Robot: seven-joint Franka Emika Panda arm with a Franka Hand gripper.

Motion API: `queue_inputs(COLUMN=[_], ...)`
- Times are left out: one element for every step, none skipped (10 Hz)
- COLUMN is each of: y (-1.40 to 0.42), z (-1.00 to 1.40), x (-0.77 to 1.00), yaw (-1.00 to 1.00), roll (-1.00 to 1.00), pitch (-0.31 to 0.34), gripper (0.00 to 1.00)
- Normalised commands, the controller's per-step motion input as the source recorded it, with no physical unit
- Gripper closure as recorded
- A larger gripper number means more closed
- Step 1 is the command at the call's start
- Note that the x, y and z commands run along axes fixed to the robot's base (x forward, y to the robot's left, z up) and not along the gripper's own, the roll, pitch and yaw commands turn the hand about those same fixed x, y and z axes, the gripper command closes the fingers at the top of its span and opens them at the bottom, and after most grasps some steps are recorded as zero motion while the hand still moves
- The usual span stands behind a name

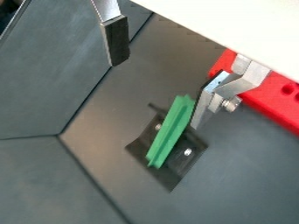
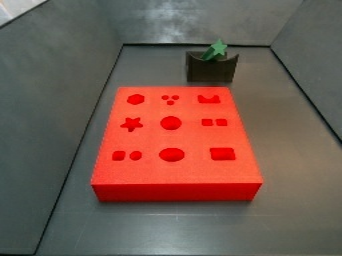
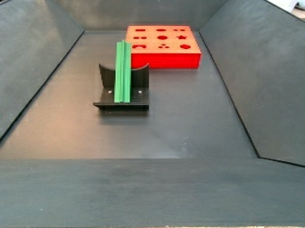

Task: Pick up the star object. Move up. Place the star object on the fixture. Regrasp the star object. Move to above the board. Insert the star object.
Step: Regrasp the star object.

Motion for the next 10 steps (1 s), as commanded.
queue_inputs(y=[-0.05, -0.05, -0.05, -0.06, -0.06, -0.05, -0.04, -0.05, -0.06, -0.06], z=[-0.01, -0.01, -0.01, -0.01, -0.01, 0.0, 0.0, -0.01, -0.01, -0.01], x=[0.1, 0.1, 0.11, 0.11, 0.12, 0.11, 0.11, 0.09, 0.09, 0.09], yaw=[0.15, 0.19, 0.22, 0.24, 0.26, 0.26, 0.25, 0.24, 0.22, 0.2], roll=[1.0, 1.0, 0.9, 0.66, 0.48, 0.33, 0.24, 0.2, 0.18, 0.18], pitch=[0.206, 0.225, 0.224, 0.185, 0.152, 0.118, 0.075, 0.024, -0.003, -0.011], gripper=[0.0, 0.0, 0.0, 0.0, 0.0, 0.0, 0.0, 0.0, 0.0, 0.0])
